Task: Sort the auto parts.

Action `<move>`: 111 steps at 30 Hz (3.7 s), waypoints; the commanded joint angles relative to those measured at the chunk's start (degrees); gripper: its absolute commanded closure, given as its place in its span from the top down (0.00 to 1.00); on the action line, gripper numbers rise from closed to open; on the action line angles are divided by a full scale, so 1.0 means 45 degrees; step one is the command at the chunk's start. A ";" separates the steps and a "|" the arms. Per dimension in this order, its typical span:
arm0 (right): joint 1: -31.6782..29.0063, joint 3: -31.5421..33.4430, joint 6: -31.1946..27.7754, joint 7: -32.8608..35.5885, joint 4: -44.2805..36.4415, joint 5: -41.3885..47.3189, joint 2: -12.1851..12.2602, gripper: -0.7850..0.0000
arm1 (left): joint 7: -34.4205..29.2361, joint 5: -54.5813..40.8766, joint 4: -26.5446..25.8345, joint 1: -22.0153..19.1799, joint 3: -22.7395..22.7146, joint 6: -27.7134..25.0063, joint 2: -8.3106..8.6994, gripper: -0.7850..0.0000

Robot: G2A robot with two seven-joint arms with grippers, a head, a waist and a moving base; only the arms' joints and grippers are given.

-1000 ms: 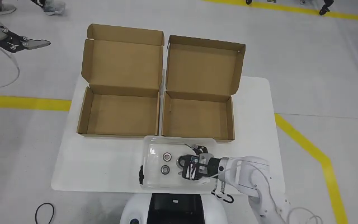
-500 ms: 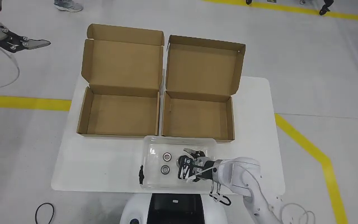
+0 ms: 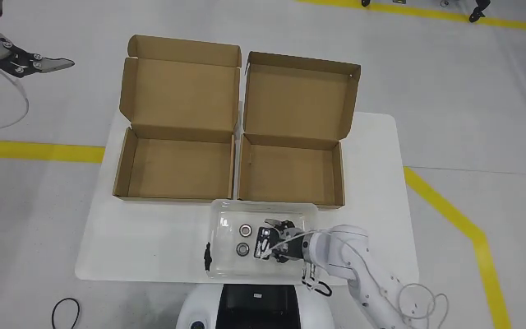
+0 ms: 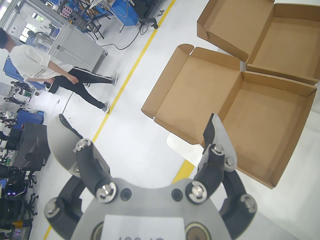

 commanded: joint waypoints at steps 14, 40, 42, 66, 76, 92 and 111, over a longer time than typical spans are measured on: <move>0.0585 -0.0571 0.0479 0.0748 0.0668 0.0505 0.0049 0.62 | 0.0000 0.0000 0.0000 0.0000 0.0000 0.0000 0.0000 1.00; 0.0471 -0.0408 0.0589 -0.1697 0.0372 0.0665 0.0411 0.00 | 0.0000 0.0000 0.0000 0.0000 0.0000 0.0000 0.0000 1.00; 0.0390 -0.0319 0.0561 -0.2234 0.0199 0.0731 0.0450 0.00 | 0.0000 0.0000 0.0000 0.0000 0.0000 0.0000 0.0000 1.00; 0.1061 -0.0243 0.1213 -0.5553 -0.1305 0.2529 0.0479 0.00 | 0.0000 0.0000 0.0000 0.0000 0.0000 0.0000 0.0000 1.00; 0.1885 0.0052 0.1550 -0.6701 -0.1404 0.3565 0.0411 0.00 | 0.0000 0.0000 0.0000 0.0000 0.0000 0.0000 0.0000 1.00; 0.3911 0.0709 0.1824 -0.6809 -0.2124 0.5012 0.0298 0.00 | 0.0000 0.0000 0.0000 0.0000 0.0000 0.0000 0.0000 1.00; 0.5131 0.1075 0.1854 -0.7818 -0.2055 0.5824 0.0179 0.00 | 0.0000 0.0000 0.0000 0.0000 0.0000 0.0000 0.0000 1.00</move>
